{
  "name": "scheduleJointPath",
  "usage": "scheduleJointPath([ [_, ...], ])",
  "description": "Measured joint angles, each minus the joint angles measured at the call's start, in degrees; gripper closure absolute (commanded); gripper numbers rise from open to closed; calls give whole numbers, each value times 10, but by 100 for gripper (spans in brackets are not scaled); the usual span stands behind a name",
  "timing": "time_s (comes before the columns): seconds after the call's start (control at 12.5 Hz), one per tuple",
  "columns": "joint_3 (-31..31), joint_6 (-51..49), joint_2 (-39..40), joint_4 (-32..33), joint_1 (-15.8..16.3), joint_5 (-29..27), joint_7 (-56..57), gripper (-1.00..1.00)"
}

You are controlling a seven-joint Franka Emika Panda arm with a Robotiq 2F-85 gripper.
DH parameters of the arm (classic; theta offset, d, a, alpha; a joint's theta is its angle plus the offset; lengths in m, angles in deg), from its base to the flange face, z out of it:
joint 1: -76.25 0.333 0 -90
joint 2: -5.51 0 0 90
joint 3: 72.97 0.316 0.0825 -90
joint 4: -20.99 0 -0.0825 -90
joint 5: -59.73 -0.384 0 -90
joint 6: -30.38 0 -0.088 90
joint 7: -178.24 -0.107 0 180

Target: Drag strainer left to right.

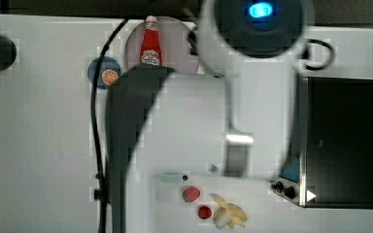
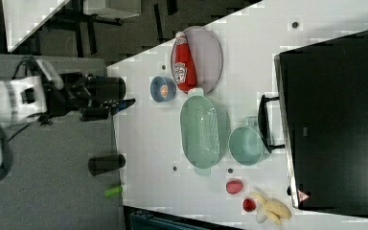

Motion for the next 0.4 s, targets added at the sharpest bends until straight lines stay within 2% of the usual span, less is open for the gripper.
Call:
scheduleJointPath([
  [0.24,5,-71,-27,-23,-15,-9,22,-100],
  [0.4,2,-69,-33,-20,-11,-5,30,-100],
])
